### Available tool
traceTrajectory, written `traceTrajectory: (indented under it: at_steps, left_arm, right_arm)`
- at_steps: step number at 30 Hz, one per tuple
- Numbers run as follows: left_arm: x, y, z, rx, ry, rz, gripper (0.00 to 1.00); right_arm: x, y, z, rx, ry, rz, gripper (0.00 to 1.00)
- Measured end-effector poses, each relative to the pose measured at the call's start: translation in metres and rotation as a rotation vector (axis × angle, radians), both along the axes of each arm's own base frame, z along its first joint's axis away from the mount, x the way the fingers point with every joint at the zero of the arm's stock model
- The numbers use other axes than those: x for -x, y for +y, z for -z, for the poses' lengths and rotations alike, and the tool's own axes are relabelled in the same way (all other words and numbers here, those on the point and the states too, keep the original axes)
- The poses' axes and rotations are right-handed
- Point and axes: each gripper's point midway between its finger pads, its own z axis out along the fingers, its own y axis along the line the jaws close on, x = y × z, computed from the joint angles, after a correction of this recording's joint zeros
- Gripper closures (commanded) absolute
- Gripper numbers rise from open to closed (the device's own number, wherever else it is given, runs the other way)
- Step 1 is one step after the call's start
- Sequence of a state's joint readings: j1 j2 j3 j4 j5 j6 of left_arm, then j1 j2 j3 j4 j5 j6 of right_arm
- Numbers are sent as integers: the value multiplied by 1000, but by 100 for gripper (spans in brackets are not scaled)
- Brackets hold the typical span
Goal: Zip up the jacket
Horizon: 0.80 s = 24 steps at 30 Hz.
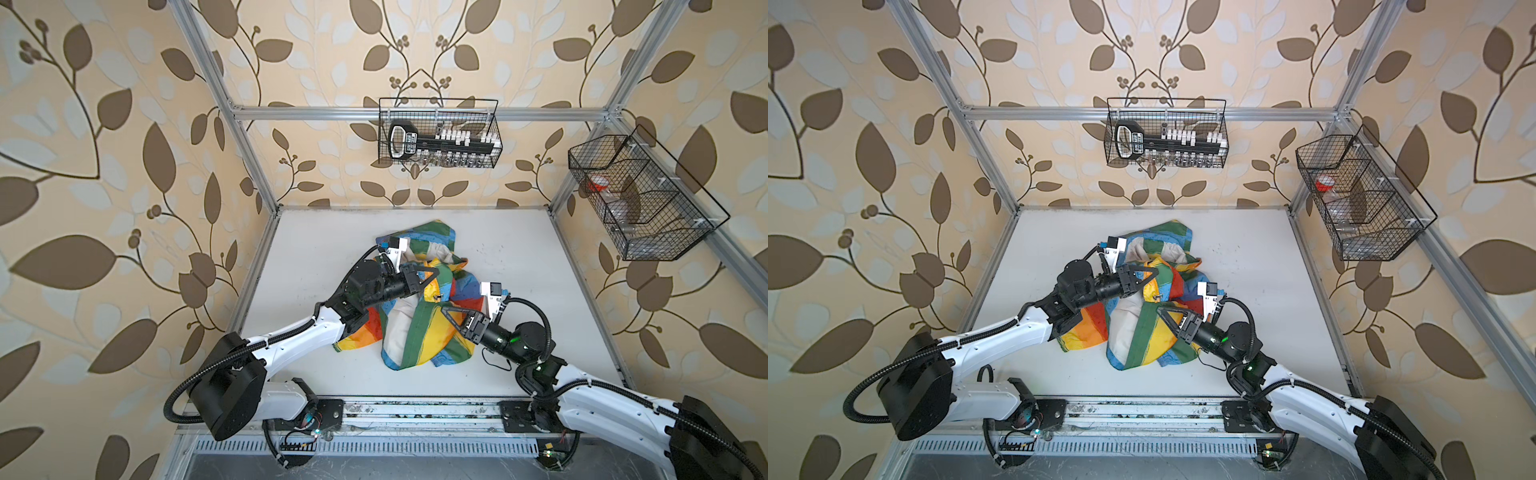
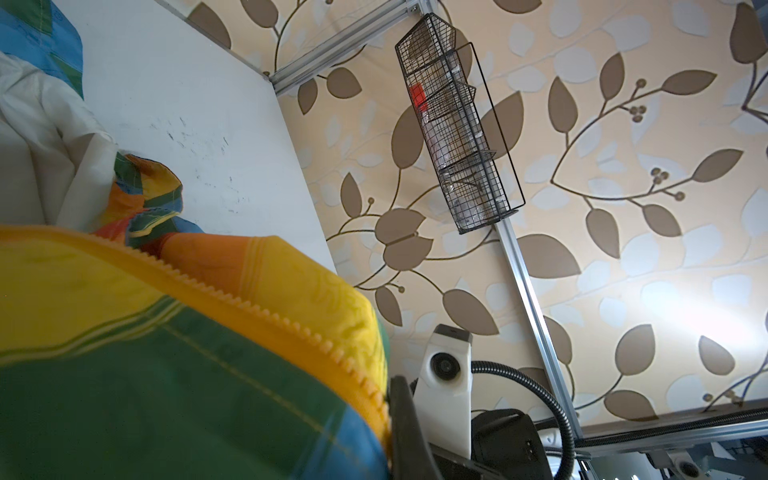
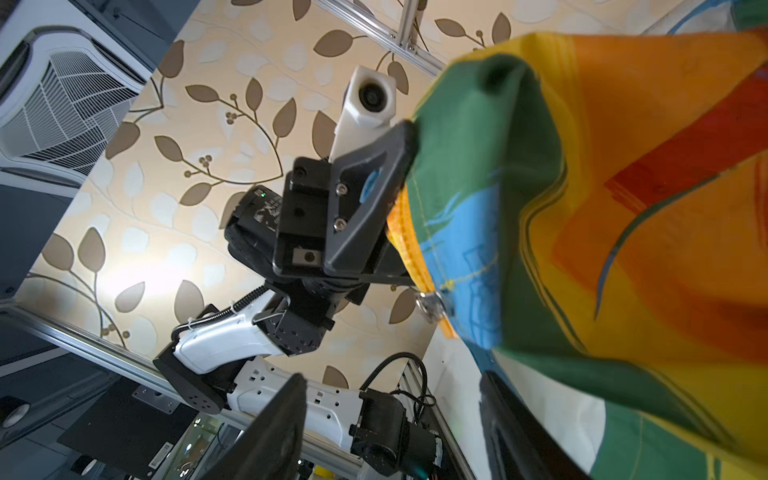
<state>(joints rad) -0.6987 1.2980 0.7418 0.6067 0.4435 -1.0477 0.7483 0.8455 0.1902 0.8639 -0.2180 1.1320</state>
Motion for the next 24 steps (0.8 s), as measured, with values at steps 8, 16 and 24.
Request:
traceTrajectory:
  at_steps: [8, 16, 24]
  left_arm:
    - [1, 0, 2, 7, 38, 3, 100]
    - [0, -1, -1, 11, 57, 2, 100]
    - [0, -1, -1, 24, 86, 1, 100]
  right_arm:
    - [-17, 10, 9, 8, 30, -10, 37]
    - [-19, 12, 0, -31, 3, -20, 50]
    - [-29, 12, -3, -57, -15, -13, 66]
